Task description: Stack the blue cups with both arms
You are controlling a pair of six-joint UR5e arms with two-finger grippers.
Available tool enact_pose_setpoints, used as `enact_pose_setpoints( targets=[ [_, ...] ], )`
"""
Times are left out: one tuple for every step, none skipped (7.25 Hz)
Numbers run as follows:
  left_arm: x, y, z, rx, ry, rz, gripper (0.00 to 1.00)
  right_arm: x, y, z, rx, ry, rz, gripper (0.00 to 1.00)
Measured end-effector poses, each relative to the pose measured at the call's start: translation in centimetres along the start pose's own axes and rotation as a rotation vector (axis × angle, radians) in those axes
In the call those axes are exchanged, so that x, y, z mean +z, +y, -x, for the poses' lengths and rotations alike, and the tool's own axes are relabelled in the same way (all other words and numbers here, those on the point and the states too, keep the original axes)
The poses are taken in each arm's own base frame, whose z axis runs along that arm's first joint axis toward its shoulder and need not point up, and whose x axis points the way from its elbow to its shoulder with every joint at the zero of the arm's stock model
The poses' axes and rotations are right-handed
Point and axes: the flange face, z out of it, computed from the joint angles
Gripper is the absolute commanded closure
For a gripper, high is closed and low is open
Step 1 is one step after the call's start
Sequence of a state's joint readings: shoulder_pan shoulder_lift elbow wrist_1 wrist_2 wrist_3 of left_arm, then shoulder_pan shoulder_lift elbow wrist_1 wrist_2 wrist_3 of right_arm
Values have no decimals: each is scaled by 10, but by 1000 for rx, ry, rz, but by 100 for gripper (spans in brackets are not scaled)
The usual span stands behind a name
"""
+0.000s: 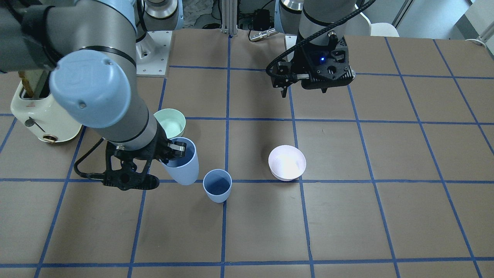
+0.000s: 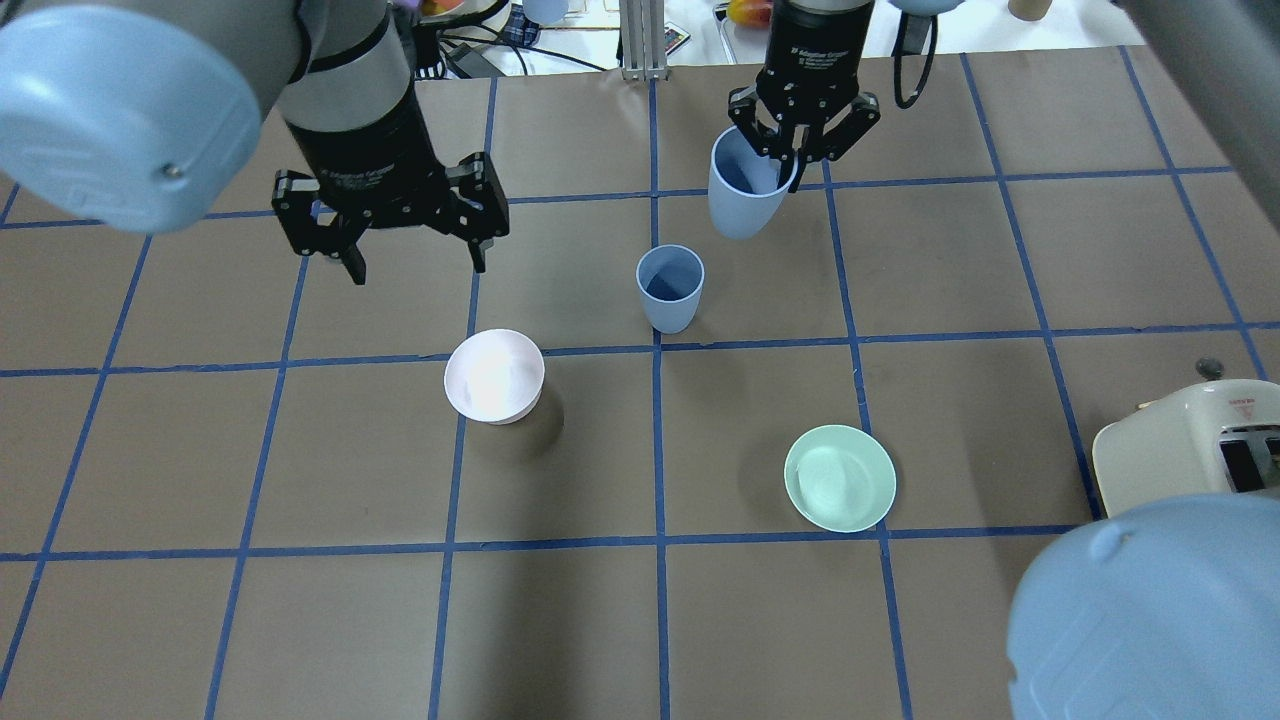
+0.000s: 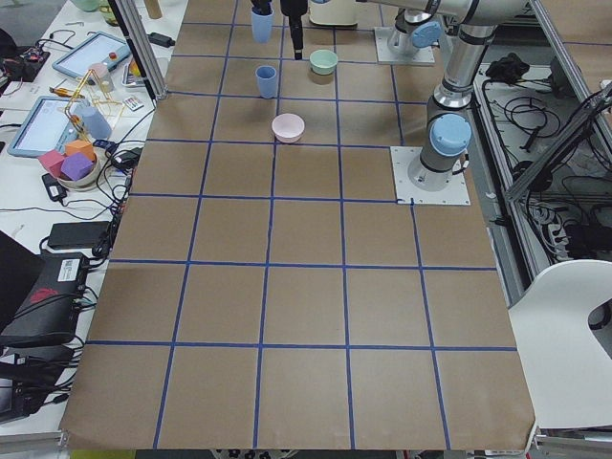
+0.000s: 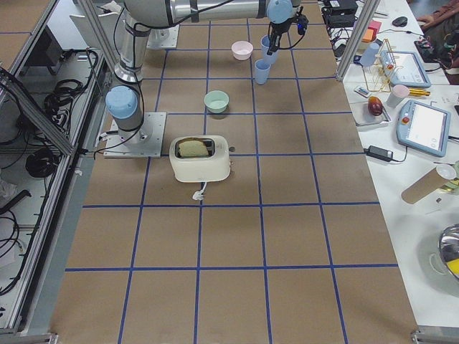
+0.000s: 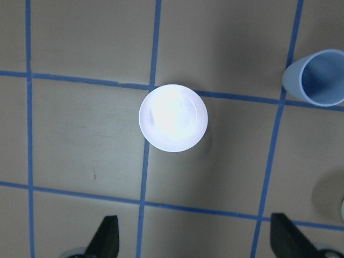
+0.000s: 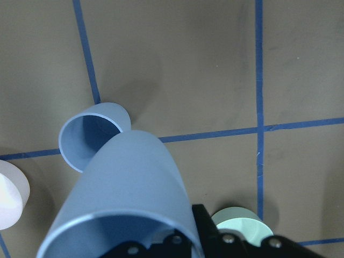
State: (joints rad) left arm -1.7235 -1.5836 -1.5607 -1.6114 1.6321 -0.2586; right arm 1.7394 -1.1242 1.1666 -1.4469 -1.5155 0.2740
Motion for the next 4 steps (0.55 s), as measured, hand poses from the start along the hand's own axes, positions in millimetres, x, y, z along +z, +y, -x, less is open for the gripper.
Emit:
enact_pose_setpoints(
  targets=[
    [11,6,15,20,11,-51,2,17,4,18,22,-2,-21,100],
    [16,7,31,63,16,-88,1,35,5,30,46,-11,-45,100],
    [15,7,47,115,13,-96,0,53,4,37,60,-22,-69,100],
    [12,4,59,140,11,-88,0,63,3,40,67,-30,-86,100]
  ],
)
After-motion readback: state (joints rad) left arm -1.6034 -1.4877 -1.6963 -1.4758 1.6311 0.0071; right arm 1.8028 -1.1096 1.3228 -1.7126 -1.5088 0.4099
